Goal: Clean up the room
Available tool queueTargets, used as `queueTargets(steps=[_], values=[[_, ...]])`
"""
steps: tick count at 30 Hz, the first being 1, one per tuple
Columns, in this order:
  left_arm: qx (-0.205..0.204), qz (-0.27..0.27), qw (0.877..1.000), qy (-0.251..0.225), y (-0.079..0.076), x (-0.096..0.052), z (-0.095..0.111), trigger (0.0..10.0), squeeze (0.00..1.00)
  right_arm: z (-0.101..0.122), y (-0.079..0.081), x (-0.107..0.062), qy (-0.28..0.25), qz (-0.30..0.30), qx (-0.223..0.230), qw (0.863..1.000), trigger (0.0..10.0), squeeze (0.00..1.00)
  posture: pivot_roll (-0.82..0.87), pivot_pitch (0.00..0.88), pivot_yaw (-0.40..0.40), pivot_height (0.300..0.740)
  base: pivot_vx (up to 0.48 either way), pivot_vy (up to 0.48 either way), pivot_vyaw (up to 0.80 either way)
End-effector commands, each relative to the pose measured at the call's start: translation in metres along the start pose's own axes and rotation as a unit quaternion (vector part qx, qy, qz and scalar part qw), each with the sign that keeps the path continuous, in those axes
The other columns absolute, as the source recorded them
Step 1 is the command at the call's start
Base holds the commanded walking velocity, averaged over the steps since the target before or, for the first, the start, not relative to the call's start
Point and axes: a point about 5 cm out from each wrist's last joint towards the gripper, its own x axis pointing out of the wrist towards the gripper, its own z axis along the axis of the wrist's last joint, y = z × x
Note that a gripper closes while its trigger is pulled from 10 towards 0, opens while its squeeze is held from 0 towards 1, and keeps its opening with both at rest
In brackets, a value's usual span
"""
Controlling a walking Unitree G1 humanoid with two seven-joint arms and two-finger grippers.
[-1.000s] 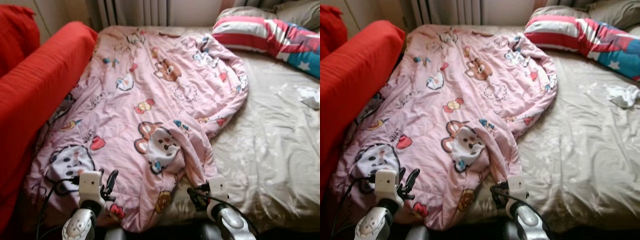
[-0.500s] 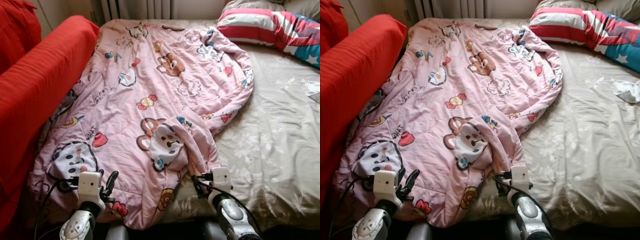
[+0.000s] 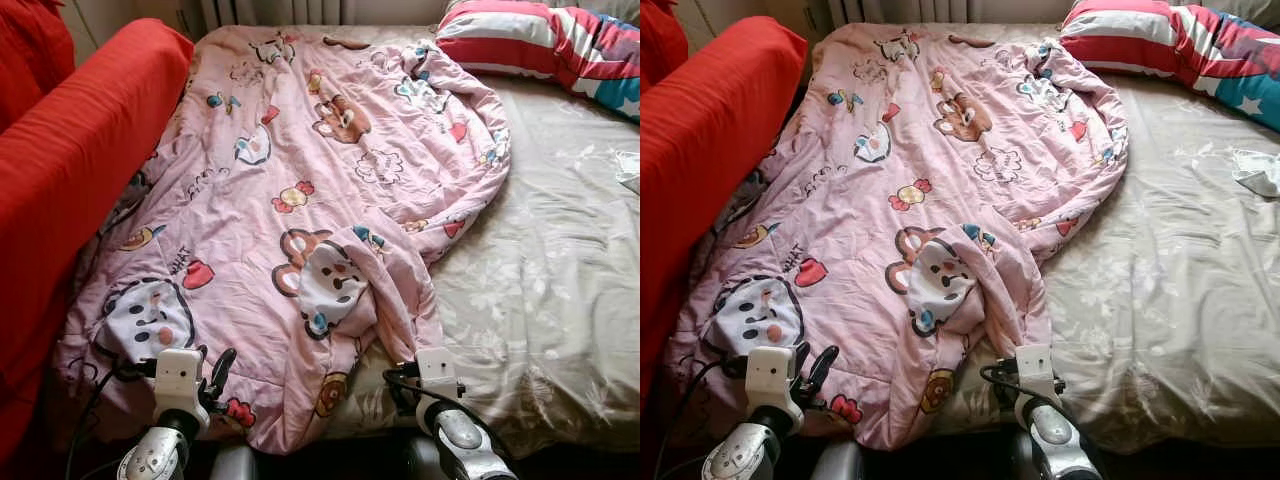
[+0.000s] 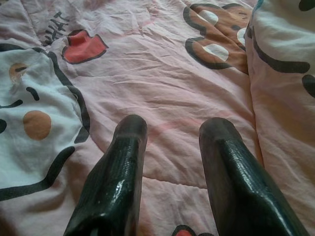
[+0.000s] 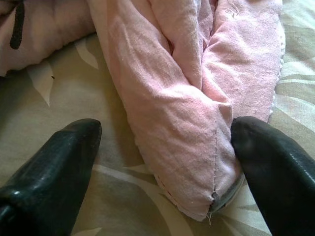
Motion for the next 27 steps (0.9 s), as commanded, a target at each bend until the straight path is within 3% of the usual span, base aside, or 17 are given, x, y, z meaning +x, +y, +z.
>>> queueTargets(steps=[1, 3, 17, 27], values=[[0.003, 0.004, 1.0, 0.01, 0.004, -0.005, -0.002, 10.0, 0.0, -0.009, 0.001, -0.002, 0.019, 0.001, 0.0, 1.0, 0.7, 0.0, 0.09, 0.301, 0.019, 0.6, 0.0, 0.0, 0.0], [0.004, 0.004, 1.0, 0.012, 0.003, -0.005, -0.004, 10.0, 0.0, -0.008, 0.001, -0.002, 0.016, 0.0, -0.001, 1.0, 0.0, 0.0, 0.09, 0.301, 0.019, 0.6, 0.0, 0.0, 0.0], [0.0, 0.0, 1.0, 0.017, 0.003, -0.006, -0.006, 10.0, 0.0, -0.023, -0.009, -0.007, 0.042, -0.022, -0.006, 0.999, 0.0, 0.0, 0.1, 0.301, 0.021, 0.6, 0.0, 0.0, 0.0], [0.0, 0.0, 1.0, 0.017, 0.002, -0.003, -0.006, 10.0, 0.0, -0.018, -0.021, -0.007, 0.03, -0.049, 0.007, 0.998, 0.0, 0.0, 0.09, 0.291, 0.018, 0.6, 0.0, 0.0, 0.0]])
